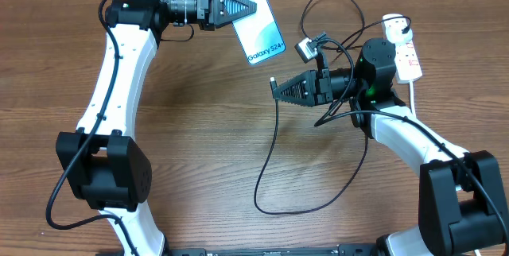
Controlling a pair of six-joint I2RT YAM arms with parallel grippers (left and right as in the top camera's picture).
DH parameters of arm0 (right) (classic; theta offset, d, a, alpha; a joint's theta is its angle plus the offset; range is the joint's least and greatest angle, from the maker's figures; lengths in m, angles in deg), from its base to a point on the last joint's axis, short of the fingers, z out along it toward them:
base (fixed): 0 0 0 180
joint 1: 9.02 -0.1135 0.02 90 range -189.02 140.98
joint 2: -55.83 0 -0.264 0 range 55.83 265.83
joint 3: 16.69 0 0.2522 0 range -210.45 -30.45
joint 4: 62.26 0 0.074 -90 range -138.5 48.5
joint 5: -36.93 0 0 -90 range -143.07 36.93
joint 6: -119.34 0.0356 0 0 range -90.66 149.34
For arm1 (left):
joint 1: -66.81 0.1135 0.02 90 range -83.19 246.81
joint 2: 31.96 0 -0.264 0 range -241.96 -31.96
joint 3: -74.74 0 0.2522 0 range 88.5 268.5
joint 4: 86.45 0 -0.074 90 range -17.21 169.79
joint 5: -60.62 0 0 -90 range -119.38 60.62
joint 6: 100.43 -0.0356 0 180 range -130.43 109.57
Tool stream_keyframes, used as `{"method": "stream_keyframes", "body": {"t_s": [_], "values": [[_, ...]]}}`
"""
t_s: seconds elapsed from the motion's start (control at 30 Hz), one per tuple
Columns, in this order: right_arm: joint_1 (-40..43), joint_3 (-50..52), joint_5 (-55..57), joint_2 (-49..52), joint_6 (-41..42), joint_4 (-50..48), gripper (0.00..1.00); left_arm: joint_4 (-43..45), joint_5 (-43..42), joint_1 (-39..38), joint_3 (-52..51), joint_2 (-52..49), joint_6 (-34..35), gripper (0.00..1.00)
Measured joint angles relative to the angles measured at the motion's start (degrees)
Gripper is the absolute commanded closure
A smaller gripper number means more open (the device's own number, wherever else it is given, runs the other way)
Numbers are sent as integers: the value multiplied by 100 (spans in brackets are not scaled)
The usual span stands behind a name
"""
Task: Plug charger to phone and switch on socket
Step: 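Move the plug toward the phone's bottom port held by the left gripper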
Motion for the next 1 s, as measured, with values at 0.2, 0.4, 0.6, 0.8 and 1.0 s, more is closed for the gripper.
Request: {"method": "stream_keyframes", "body": {"t_s": [0.2, 0.4, 0.6, 0.8, 1.0], "values": [[2, 0, -61, 0, 61, -4, 96, -120, -20, 57, -162, 0, -90, 96], [-7, 0, -90, 0, 181, -7, 96, -435, -20, 81, -184, 0, -299, 96], [-31, 0, -90, 0, 400, -157, 96, -922, -11, 79, -210, 0, -566, 96], [-33, 0, -92, 0, 608, -295, 96, -1180, 15, 79, -210, 0, -776, 96], [-33, 0, -87, 0, 743, -302, 96, -1344, 201, 79, -210, 0, -938, 96]]}}
